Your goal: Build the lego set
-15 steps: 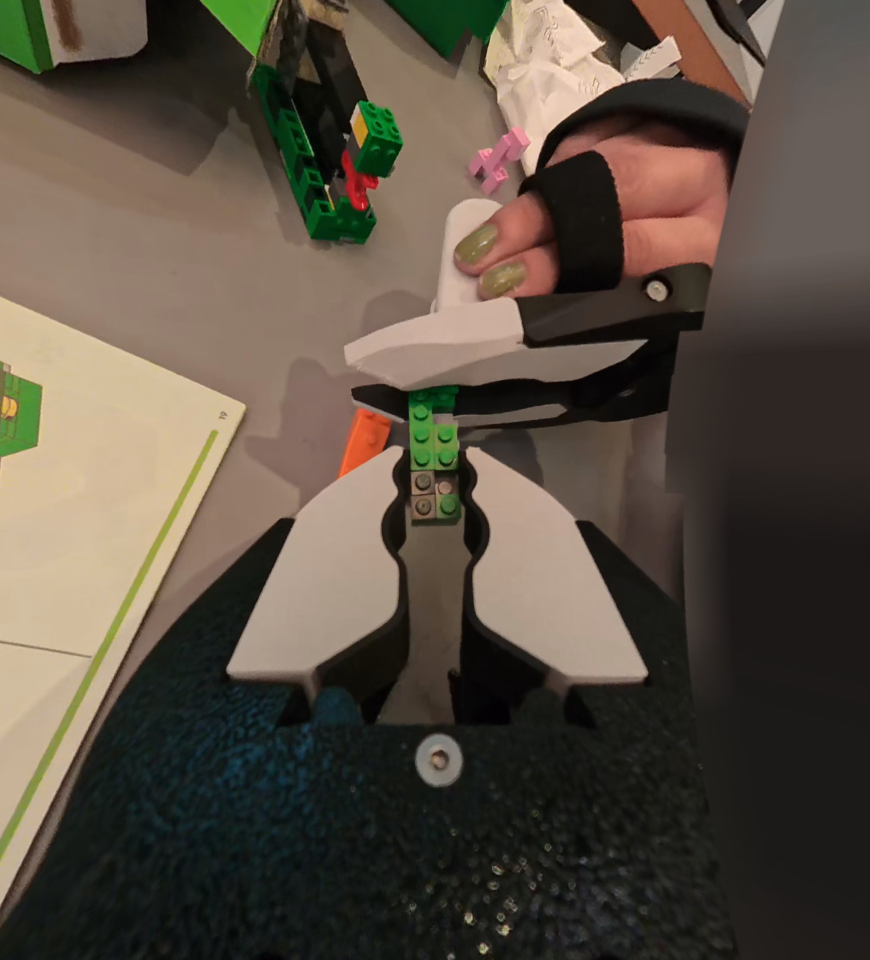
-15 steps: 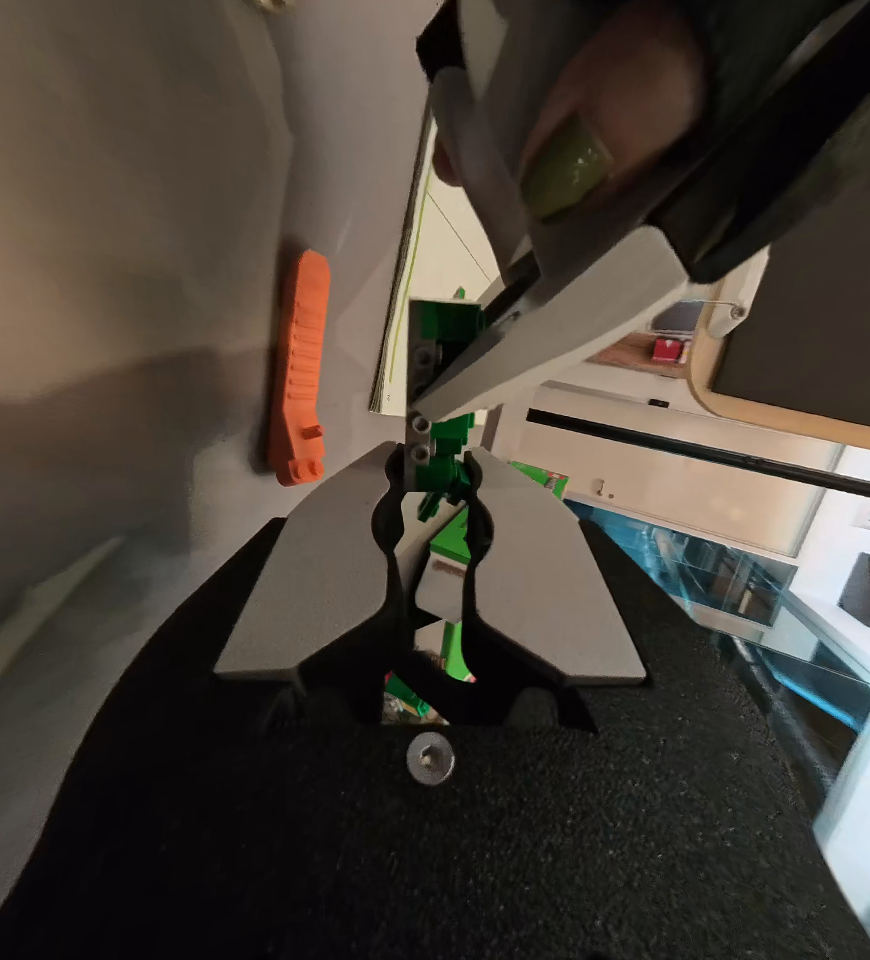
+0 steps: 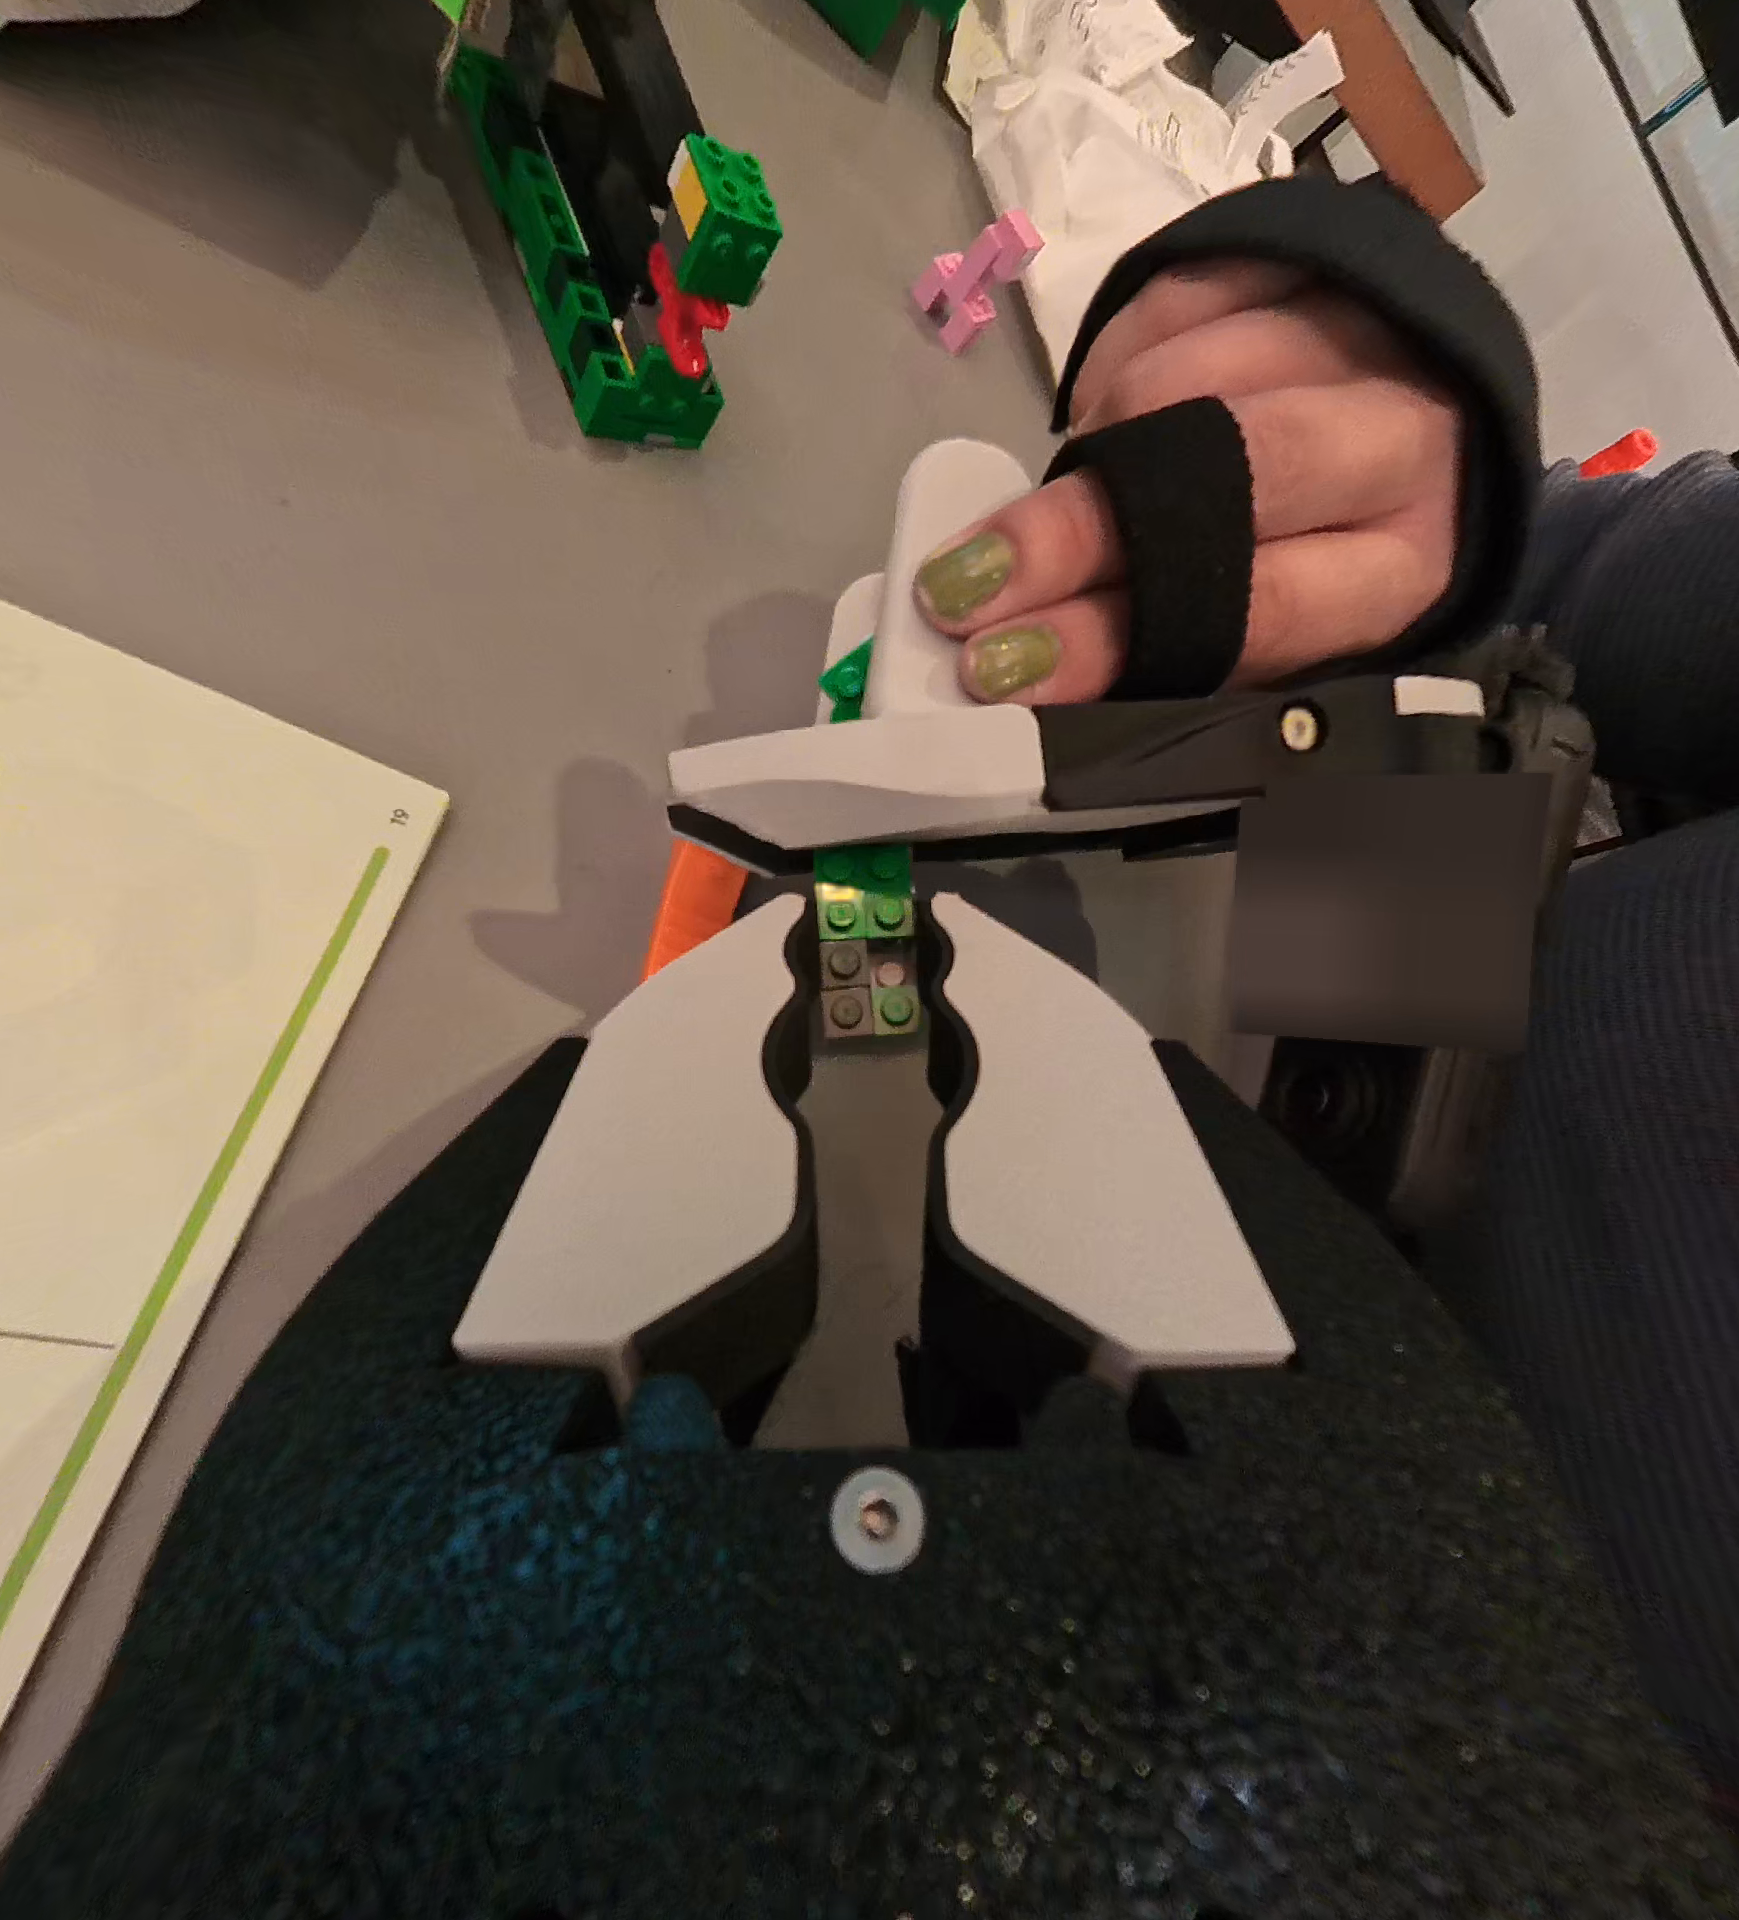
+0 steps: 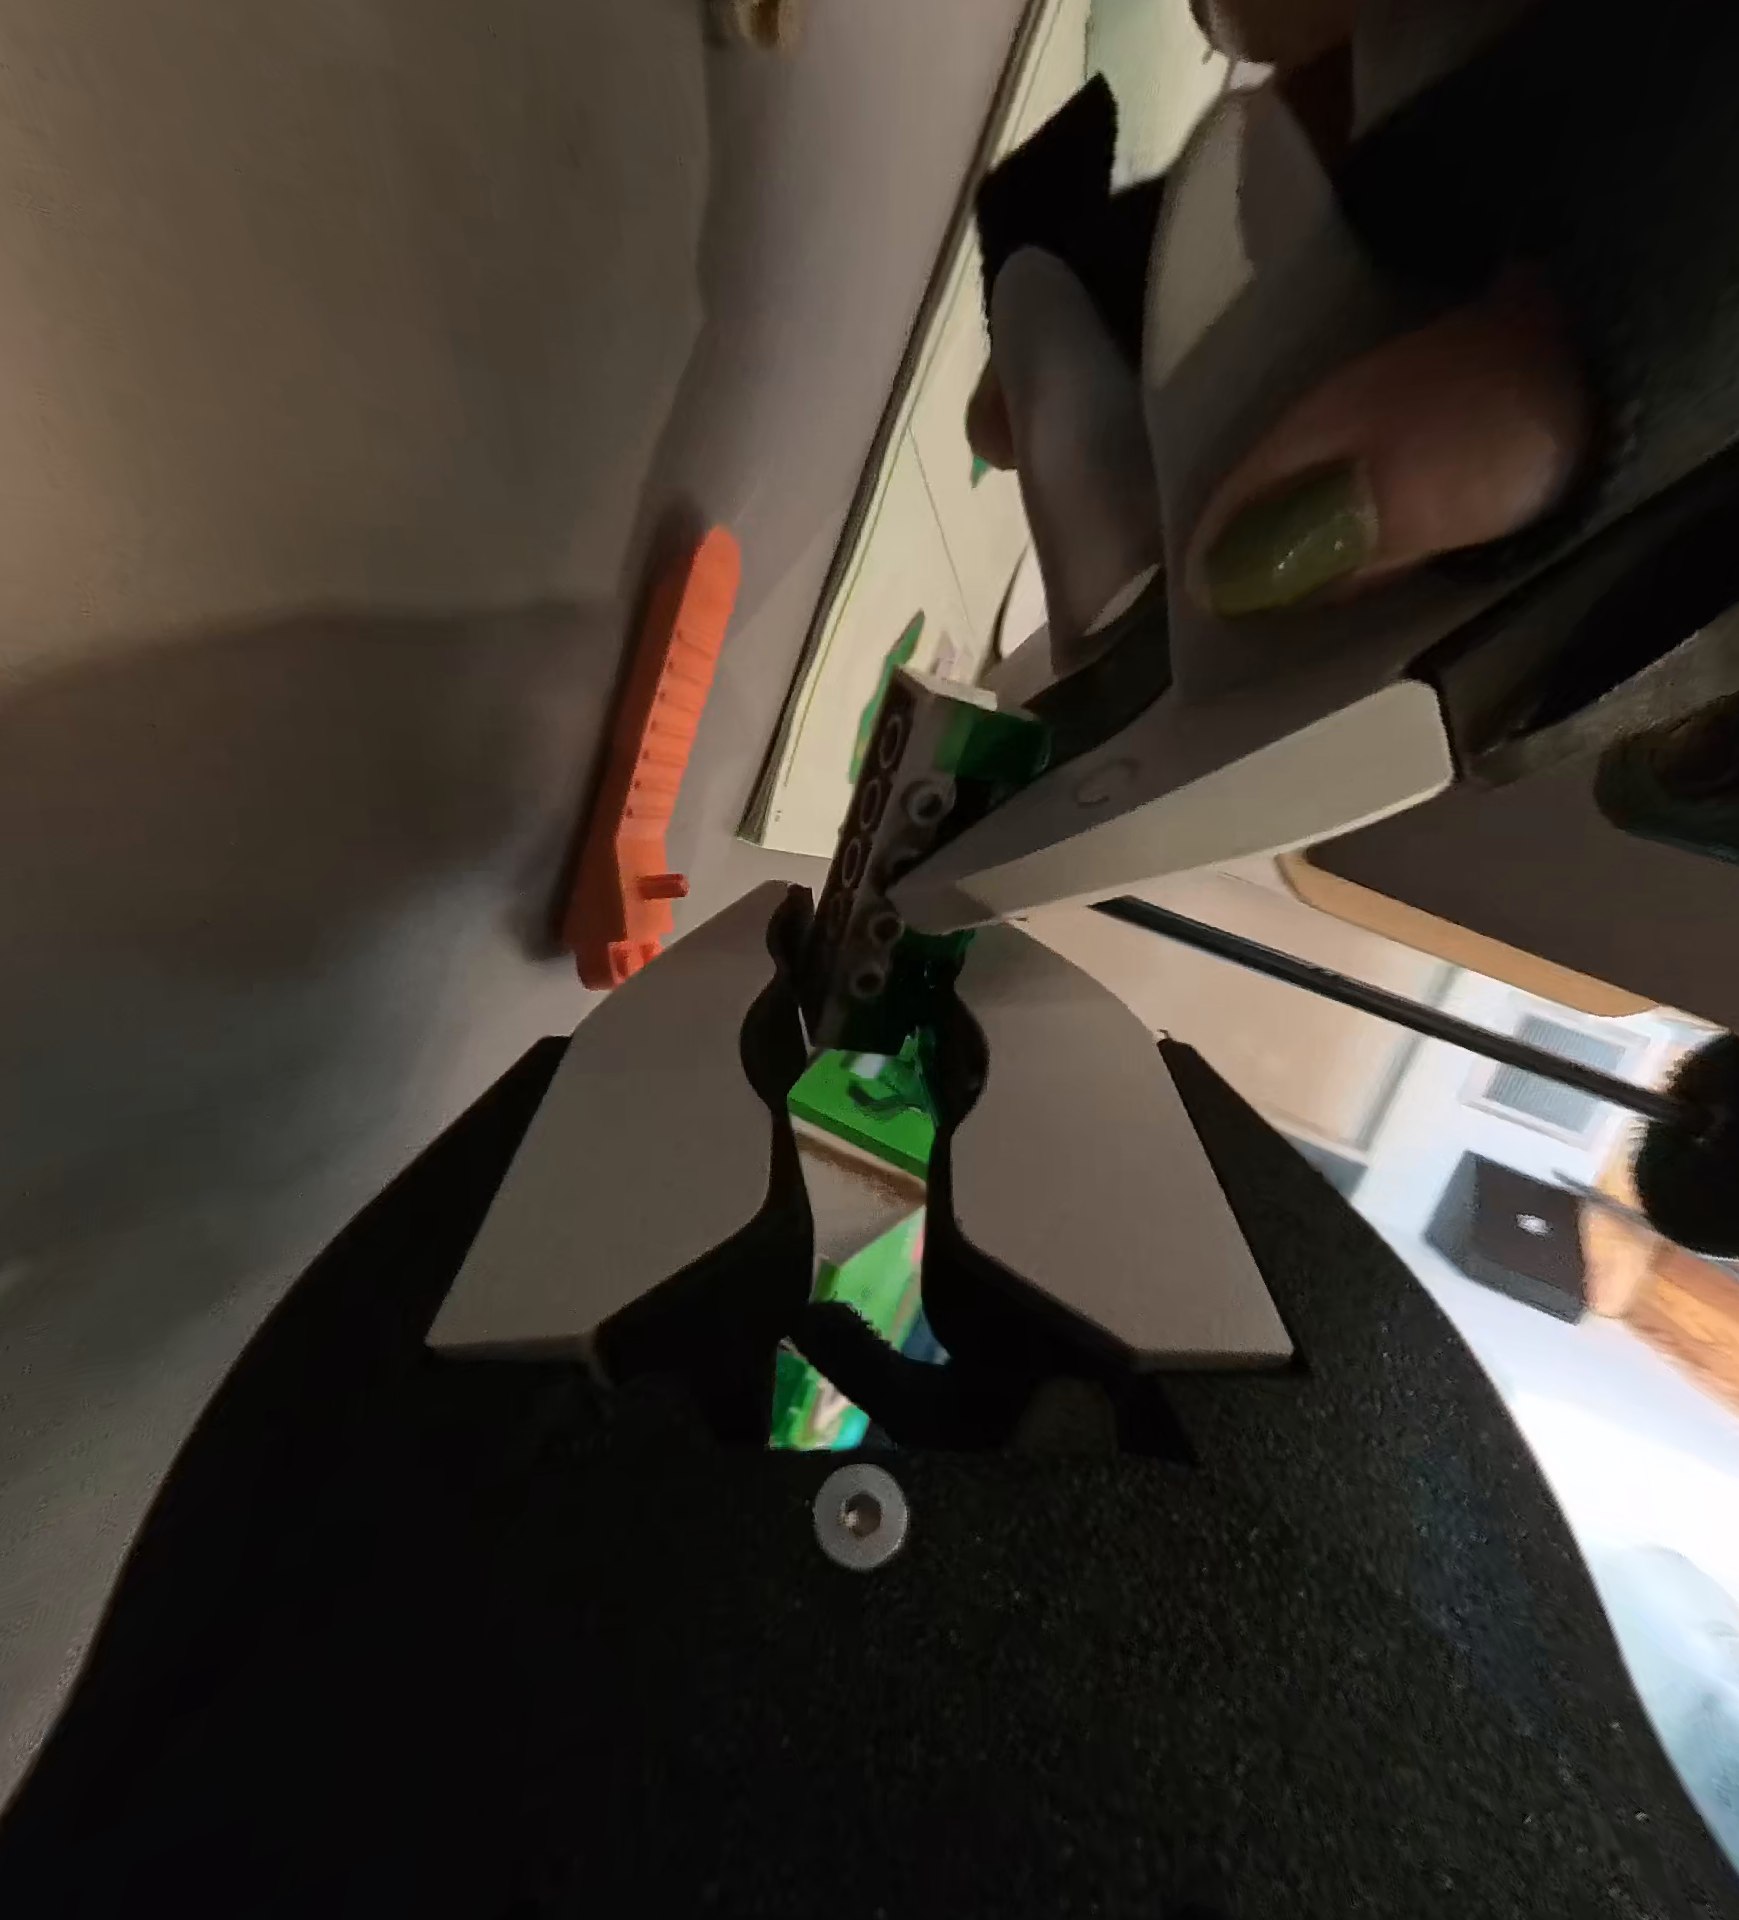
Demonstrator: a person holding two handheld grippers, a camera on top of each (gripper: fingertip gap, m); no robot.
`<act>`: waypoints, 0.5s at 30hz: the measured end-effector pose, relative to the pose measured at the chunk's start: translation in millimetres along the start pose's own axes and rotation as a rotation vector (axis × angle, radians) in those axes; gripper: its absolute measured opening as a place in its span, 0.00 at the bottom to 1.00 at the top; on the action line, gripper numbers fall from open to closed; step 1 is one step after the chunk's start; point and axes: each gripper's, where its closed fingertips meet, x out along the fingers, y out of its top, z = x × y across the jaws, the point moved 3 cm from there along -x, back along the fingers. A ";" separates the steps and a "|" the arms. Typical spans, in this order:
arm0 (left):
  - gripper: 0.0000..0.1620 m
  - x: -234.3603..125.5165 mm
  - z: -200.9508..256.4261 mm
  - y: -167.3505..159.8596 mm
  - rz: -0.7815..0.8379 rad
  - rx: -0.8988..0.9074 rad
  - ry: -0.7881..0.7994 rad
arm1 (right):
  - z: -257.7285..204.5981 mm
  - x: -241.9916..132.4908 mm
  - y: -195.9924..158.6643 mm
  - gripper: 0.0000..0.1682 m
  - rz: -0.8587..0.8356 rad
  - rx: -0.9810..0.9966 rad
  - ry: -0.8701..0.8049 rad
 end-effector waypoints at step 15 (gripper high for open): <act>0.32 -8.6 8.5 25.8 0.011 0.745 0.448 | 8.7 -1.0 -18.4 0.11 0.132 0.490 0.206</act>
